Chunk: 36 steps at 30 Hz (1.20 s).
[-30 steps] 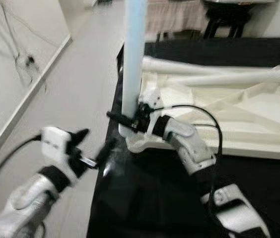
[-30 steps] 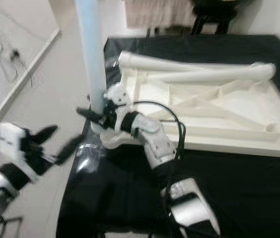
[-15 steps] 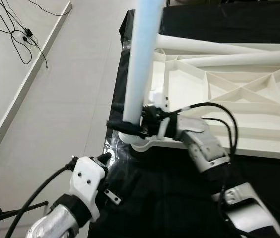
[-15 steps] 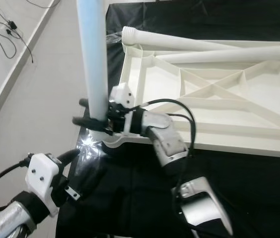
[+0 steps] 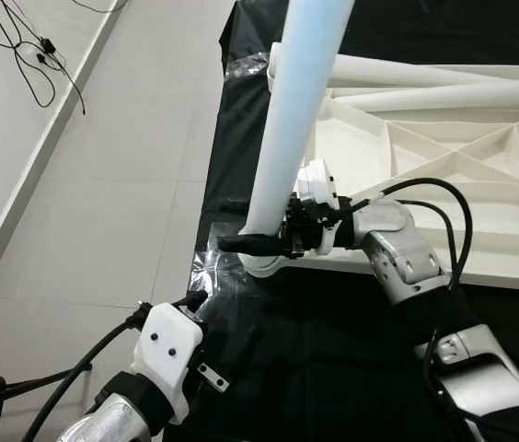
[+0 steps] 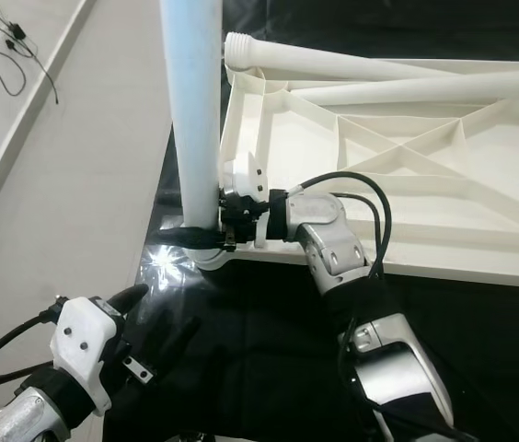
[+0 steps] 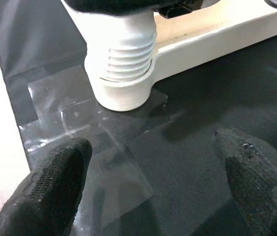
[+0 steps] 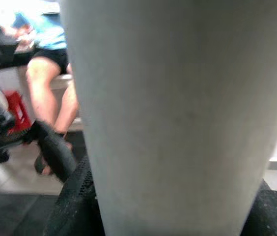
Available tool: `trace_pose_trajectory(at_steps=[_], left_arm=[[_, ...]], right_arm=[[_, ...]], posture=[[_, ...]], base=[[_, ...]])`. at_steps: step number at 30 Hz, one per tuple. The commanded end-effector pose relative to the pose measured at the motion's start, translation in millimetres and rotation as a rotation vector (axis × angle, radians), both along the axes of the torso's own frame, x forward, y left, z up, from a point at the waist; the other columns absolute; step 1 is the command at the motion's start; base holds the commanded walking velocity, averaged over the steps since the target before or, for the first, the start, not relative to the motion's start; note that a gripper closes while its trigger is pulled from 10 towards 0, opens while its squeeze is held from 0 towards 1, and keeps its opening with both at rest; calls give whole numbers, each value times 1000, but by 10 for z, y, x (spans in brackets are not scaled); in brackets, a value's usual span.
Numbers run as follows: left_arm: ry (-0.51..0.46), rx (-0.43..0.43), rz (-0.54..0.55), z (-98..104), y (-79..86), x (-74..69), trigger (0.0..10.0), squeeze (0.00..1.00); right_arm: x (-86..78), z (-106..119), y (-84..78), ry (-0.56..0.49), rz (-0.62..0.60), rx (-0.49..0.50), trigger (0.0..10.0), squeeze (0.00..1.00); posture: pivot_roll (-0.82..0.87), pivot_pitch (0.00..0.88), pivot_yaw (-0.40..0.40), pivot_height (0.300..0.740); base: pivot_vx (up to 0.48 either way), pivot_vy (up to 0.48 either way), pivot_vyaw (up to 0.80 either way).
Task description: Building children table
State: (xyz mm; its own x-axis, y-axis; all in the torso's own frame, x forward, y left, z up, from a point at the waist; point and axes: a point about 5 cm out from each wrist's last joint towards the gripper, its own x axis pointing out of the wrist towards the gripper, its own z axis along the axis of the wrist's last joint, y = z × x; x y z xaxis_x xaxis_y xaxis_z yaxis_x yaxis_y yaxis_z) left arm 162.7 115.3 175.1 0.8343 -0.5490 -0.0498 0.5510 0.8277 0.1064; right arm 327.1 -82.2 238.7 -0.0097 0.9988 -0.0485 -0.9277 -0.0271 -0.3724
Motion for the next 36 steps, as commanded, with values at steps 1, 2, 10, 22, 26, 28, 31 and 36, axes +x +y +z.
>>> trace_pose_trajectory(at_steps=[1, 2, 10, 22, 26, 28, 31, 36], left_arm=[[4, 13, -4, -8, -7, -42, 10000, 0], [4, 13, -4, -8, -7, -42, 10000, 0], [0, 13, -7, -3, -23, -34, 10000, 0], [-6, 14, 2, -2, -39, -33, 10000, 0], [-8, 14, 6, 0, -43, -33, 10000, 0], [-8, 14, 6, 0, -43, -33, 10000, 0], [-8, 13, 6, 2, -46, -36, 10000, 0], [-7, 13, 5, 11, -43, -56, 10000, 0]], right_arm=[[-5, -257, -11, 34, 28, -167, 10000, 0], [-5, -257, -11, 34, 28, -167, 10000, 0], [29, -161, -44, -50, 126, -373, 10000, 0], [152, -10, 72, -73, 127, -481, 10000, 0], [265, 10, 143, 53, 13, -369, 10000, 0], [284, 5, 149, 78, -6, -354, 10000, 0], [340, -45, 148, 148, -70, -275, 10000, 0], [333, -186, 105, 195, -97, -163, 10000, 0]], posture=[[55, 401, 93, 740], [55, 401, 93, 740], [48, 409, 81, 740], [50, 415, 73, 740], [45, 417, 72, 740], [45, 417, 72, 740], [44, 421, 72, 740], [55, 430, 80, 740]], base=[[0, 0, 0], [0, 0, 0], [0, 0, 0], [0, 0, 0], [0, 0, 0], [0, 0, 0], [0, 0, 0], [0, 0, 0]])
